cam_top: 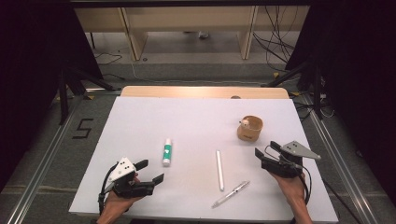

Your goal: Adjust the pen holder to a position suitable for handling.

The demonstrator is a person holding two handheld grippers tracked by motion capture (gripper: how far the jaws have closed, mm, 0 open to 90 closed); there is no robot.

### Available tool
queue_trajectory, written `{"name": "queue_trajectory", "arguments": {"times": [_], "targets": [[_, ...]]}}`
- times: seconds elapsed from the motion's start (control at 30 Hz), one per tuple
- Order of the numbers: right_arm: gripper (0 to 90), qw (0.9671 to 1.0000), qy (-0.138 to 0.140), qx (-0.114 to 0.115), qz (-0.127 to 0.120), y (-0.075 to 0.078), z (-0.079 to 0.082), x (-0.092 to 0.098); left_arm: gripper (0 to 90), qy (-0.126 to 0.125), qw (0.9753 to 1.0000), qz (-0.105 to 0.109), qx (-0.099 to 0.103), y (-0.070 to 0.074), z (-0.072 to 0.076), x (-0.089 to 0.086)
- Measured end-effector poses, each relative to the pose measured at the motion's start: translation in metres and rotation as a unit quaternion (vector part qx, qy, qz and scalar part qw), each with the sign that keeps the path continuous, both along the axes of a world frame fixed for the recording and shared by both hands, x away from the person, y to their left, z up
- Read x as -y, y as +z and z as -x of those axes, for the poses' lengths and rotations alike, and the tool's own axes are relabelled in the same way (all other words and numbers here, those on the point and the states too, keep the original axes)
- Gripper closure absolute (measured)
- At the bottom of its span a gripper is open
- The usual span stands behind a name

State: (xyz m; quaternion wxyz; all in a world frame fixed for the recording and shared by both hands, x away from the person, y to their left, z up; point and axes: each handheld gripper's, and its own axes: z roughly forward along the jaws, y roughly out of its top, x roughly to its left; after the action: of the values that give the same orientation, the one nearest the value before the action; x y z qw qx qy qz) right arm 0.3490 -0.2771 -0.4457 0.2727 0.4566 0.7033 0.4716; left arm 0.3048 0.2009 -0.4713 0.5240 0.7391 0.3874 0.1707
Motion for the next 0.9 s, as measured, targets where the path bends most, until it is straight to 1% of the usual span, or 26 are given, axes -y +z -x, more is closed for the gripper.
{"name": "queue_trajectory", "arguments": {"times": [0.07, 0.23, 0.43, 0.5, 0.53, 0.57, 0.6, 0.63, 0.67, 0.77, 0.8, 0.83, 0.87, 0.9], "targets": [[37.3, 0.9999, -0.011, -0.008, -0.003, -0.001, -0.008, 0.003, 16.1, 0.002, 1.0000, 0.001, 0.002, 0.000, 0.000, 0.000], [50.7, 0.9988, -0.041, -0.024, -0.006, -0.004, -0.026, 0.011, 16.0, 0.004, 1.0000, 0.001, 0.002, 0.000, -0.001, -0.001], [66.8, 0.9959, -0.080, -0.044, -0.003, -0.008, -0.047, 0.017, 16.0, 0.008, 1.0000, 0.002, 0.002, -0.001, -0.001, -0.001], [72.2, 0.9948, -0.089, -0.048, -0.010, -0.011, -0.054, 0.021, 16.0, 0.009, 1.0000, 0.001, 0.002, -0.001, -0.001, -0.001], [78.5, 0.9936, -0.098, -0.053, -0.015, -0.015, -0.061, 0.024, 16.0, 0.008, 1.0000, 0.001, 0.002, -0.001, -0.002, -0.001], [80.8, 0.9933, -0.101, -0.054, -0.014, -0.016, -0.065, 0.024, 16.0, 0.008, 1.0000, 0.001, 0.002, -0.001, -0.001, -0.001], [80.8, 0.9933, -0.101, -0.054, -0.014, -0.016, -0.065, 0.024, 16.0, 0.008, 1.0000, 0.000, 0.002, -0.001, -0.001, -0.001], [84.5, 0.9923, -0.107, -0.061, -0.009, -0.020, -0.072, 0.024, 16.0, 0.008, 1.0000, 0.000, 0.002, -0.001, -0.001, -0.001], [84.5, 0.9923, -0.107, -0.061, -0.009, -0.020, -0.072, 0.024, 16.0, 0.008, 1.0000, 0.000, 0.002, -0.001, -0.002, -0.001], [88.5, 0.9910, -0.113, -0.073, -0.005, -0.027, -0.082, 0.024, 16.0, 0.009, 1.0000, 0.000, 0.002, -0.001, -0.002, -0.001], [90.0, 0.9897, -0.115, -0.085, -0.002, -0.031, -0.089, 0.023, 16.0, 0.010, 1.0000, 0.000, 0.002, -0.001, -0.002, -0.001], [90.0, 0.9897, -0.115, -0.085, -0.002, -0.031, -0.089, 0.023, 16.0, 0.010, 1.0000, -0.001, 0.002, -0.001, -0.002, -0.001], [90.0, 0.9891, -0.116, -0.091, -0.001, -0.034, -0.091, 0.021, 16.0, 0.010, 0.9999, -0.001, 0.002, -0.001, -0.002, -0.001], [90.0, 0.9883, -0.112, -0.103, 0.001, -0.038, -0.096, 0.018, 16.0, 0.010, 0.9999, 0.000, 0.002, -0.001, -0.002, -0.001]]}}
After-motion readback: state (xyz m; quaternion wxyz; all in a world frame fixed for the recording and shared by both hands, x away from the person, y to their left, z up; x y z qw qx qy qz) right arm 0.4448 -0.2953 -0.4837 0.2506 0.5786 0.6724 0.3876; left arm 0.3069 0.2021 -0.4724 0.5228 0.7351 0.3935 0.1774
